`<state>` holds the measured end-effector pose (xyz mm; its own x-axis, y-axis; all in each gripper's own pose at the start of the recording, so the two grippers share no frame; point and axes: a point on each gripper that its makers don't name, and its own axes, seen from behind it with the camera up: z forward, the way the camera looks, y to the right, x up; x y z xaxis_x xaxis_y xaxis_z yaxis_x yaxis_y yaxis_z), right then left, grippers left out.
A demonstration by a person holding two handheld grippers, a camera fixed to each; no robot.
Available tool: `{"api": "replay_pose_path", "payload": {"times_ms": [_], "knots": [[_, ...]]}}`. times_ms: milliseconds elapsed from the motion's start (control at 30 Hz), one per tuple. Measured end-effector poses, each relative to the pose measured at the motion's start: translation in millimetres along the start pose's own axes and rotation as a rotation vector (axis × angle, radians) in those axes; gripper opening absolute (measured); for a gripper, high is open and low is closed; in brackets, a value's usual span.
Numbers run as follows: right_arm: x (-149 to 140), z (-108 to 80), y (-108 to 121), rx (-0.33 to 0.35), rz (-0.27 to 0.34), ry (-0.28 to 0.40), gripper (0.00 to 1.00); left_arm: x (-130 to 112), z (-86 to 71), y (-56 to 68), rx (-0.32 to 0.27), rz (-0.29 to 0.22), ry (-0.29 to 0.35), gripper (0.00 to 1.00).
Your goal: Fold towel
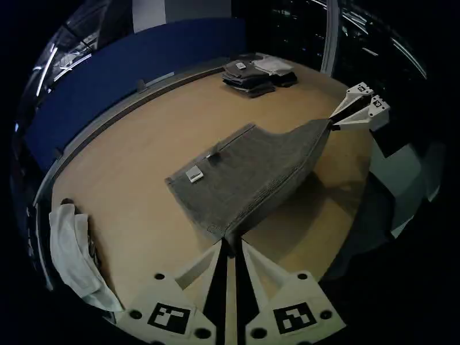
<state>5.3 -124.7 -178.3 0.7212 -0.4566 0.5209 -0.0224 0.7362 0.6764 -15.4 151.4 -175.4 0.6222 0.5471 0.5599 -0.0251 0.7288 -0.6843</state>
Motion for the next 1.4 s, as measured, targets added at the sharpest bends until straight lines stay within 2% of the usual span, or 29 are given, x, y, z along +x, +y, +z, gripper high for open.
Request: {"api": "replay_pose_path", "payload": {"times_ms": [300,600,967,1400], "knots": [[5.7,1.7,4.9,-0.002,0.001,0.003,0.11,6.4,1.6,-5.9,0.002,-0.009,0.006,0.08],[12.3,12.9,17.6,-0.01,-0.007,-0.011,0.11,18.8,14.1,-18.8,0.008,-0.01,0.007,0.08],[23.4,39.6,45.5,-0.031,-0.004,-0.026,0.11,38.0,39.5,-41.0,0.019,-0.048,0.003,0.08],[33.6,80.3,78.3,-0.054,-0.001,-0.046,0.11,53.0,74.6,-69.4,0.052,-0.081,-0.01,0.08]]}}
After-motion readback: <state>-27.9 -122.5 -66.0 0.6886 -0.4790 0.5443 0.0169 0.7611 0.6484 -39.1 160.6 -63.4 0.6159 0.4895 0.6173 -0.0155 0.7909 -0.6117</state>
